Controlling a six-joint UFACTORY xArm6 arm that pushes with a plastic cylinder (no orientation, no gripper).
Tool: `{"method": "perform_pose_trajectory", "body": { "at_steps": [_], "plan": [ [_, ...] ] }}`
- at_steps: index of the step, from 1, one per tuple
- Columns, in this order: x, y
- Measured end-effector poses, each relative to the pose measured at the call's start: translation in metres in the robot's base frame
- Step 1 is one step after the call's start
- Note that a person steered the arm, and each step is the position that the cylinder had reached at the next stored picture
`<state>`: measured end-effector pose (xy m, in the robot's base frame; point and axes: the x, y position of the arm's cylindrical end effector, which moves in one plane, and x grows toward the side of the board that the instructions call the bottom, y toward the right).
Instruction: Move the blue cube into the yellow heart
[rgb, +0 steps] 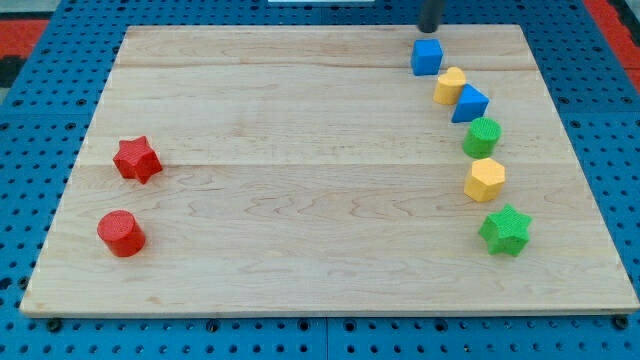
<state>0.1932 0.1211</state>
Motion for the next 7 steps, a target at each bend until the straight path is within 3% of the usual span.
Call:
{"method": "perform_pose_trajectory", "body": {
  "at_steps": [1,2,4,5,7],
  "plan": [
    [0.029,-0.014],
    [0.062,0.019],
    [0.066,0.019],
    [0.047,0.022],
    [0.070,0.042]
  ]
}}
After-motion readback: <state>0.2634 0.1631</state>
